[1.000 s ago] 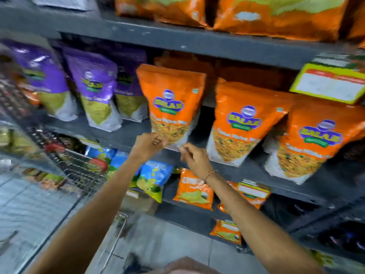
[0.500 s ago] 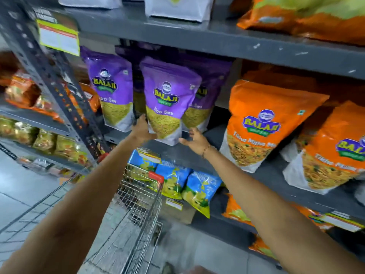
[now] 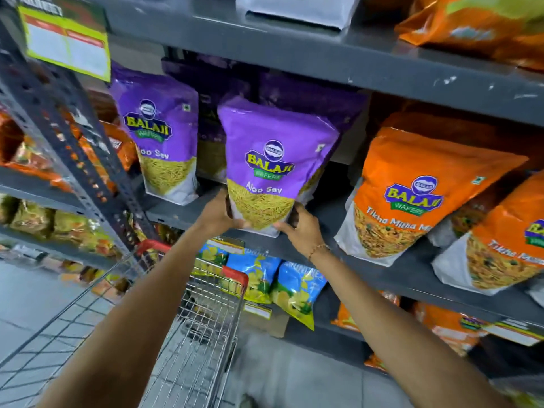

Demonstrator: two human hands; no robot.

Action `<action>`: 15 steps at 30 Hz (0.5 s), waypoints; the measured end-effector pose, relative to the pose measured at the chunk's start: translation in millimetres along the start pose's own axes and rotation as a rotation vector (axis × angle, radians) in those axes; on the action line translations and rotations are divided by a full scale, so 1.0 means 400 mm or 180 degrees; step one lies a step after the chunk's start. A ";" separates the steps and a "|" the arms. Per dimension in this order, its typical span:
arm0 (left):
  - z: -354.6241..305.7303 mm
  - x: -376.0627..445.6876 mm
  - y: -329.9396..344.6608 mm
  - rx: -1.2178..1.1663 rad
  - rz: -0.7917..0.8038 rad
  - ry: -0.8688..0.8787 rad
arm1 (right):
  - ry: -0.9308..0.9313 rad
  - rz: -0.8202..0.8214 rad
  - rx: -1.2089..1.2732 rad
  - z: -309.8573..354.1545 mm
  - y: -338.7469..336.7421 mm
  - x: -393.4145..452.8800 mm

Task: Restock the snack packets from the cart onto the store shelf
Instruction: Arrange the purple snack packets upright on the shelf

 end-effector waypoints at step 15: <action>-0.061 -0.004 0.071 -0.0241 0.0379 0.0203 | -0.0001 -0.0130 -0.0268 -0.038 -0.051 -0.030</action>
Point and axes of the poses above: each hand's wrist, its own x-axis towards the middle knuckle, its own y-axis out of the palm, z = x × y, the point moved 1 cm from there along x, towards the middle knuckle, and after that the axes turned 1 degree about -y, right-handed, at the moved point
